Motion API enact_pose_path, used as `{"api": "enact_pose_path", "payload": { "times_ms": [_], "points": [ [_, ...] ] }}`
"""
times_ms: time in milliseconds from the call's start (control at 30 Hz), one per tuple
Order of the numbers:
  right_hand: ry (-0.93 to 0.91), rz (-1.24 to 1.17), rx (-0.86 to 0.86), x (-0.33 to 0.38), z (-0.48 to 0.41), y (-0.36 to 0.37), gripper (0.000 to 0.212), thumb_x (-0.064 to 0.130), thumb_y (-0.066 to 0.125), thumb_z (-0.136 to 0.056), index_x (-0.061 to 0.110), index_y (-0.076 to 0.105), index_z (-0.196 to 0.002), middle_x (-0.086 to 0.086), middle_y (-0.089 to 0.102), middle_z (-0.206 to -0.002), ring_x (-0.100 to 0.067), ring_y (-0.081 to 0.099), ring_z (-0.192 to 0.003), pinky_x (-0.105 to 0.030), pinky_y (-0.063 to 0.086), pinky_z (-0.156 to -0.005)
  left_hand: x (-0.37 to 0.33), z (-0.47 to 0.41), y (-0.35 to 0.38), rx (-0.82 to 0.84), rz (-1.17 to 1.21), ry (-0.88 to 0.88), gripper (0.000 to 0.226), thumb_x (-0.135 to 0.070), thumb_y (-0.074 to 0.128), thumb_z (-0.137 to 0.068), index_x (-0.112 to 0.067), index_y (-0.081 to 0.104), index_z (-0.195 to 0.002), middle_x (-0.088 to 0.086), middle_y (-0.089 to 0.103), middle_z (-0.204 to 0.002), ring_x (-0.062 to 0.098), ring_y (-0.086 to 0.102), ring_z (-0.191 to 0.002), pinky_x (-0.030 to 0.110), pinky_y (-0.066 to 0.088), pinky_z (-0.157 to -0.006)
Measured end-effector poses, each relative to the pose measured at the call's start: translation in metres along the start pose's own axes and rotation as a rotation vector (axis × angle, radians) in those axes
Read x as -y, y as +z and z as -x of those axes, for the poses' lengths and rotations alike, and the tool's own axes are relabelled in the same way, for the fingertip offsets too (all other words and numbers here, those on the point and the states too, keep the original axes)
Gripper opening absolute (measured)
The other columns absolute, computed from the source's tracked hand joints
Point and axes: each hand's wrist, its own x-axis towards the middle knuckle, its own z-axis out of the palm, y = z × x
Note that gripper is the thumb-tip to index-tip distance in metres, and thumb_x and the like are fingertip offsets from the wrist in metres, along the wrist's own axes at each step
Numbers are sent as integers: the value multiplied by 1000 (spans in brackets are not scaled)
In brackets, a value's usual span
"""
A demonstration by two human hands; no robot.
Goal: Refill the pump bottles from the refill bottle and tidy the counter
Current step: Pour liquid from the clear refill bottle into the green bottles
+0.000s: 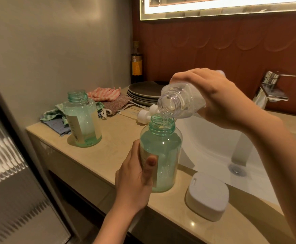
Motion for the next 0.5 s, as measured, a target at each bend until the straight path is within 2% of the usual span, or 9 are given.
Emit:
{"api": "enact_pose_path", "payload": {
  "times_ms": [100,233,367,500],
  "points": [
    [3,-3,1,0,0,-1,75,-4,76,-71,23,46,-134,-3,56,-127,-22,47,-115,-14,18,-84,0,0,0,-1,0,2,67,-92,3,-64,-48,40,-100,-23,56,-99,-5,55,-86,22,42,-69],
    [8,-5,-4,1,0,-2,75,-4,76,-71,24,46,-134,-2,55,-128,-22,46,-117,-19,19,-89,1,0,0,-5,-2,5,65,-92,4,-65,-49,39,-99,-22,56,-97,-2,55,-84,30,44,-69],
    [8,-4,-3,1,0,-2,75,-4,75,-71,24,46,-134,-2,55,-128,-22,46,-117,-22,19,-90,1,0,0,-4,4,2,64,-92,5,-65,-51,39,-100,-23,56,-98,-4,55,-86,29,45,-71],
    [-2,7,-6,0,0,-2,76,-5,75,-70,23,46,-134,-3,55,-128,-23,47,-116,-19,18,-86,1,0,0,-1,1,-4,64,-92,5,-64,-52,38,-101,-22,58,-97,-4,55,-87,30,44,-72]
  ]
}}
